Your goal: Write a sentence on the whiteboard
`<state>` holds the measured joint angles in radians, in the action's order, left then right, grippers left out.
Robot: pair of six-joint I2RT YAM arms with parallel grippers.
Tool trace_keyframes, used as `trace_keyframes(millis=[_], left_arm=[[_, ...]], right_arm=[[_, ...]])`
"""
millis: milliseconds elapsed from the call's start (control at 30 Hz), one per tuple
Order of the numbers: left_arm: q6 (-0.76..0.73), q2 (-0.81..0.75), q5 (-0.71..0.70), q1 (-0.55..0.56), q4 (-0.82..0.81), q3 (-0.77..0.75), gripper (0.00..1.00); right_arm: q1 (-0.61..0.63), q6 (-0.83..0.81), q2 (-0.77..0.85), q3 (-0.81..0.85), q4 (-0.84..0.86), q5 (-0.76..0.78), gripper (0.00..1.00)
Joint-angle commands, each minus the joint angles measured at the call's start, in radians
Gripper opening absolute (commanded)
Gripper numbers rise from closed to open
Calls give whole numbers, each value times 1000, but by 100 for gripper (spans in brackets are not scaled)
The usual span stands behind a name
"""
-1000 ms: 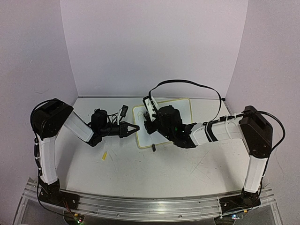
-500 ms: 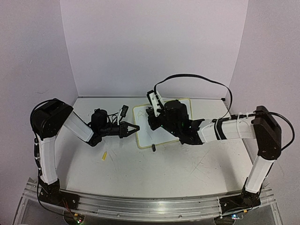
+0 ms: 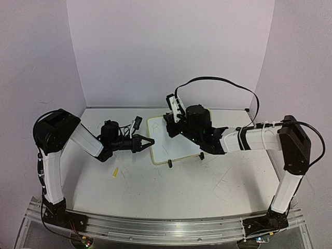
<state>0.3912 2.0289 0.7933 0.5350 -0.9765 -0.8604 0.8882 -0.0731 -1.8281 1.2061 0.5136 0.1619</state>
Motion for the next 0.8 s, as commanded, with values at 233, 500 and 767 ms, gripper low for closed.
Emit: trace_keyframes(millis=[233,500,767], left_arm=[[-31,-11,-26,-4,68,-11,0],[-33,-12,-26,-4,69,-10,0],[-34,-12,-26,-4,68,-10,0]], right_arm=[[6,-16,-56,88,25,-11,0],[6,-14,-71,95,19,14,0],[6,-12,-81,86,9,64,0]])
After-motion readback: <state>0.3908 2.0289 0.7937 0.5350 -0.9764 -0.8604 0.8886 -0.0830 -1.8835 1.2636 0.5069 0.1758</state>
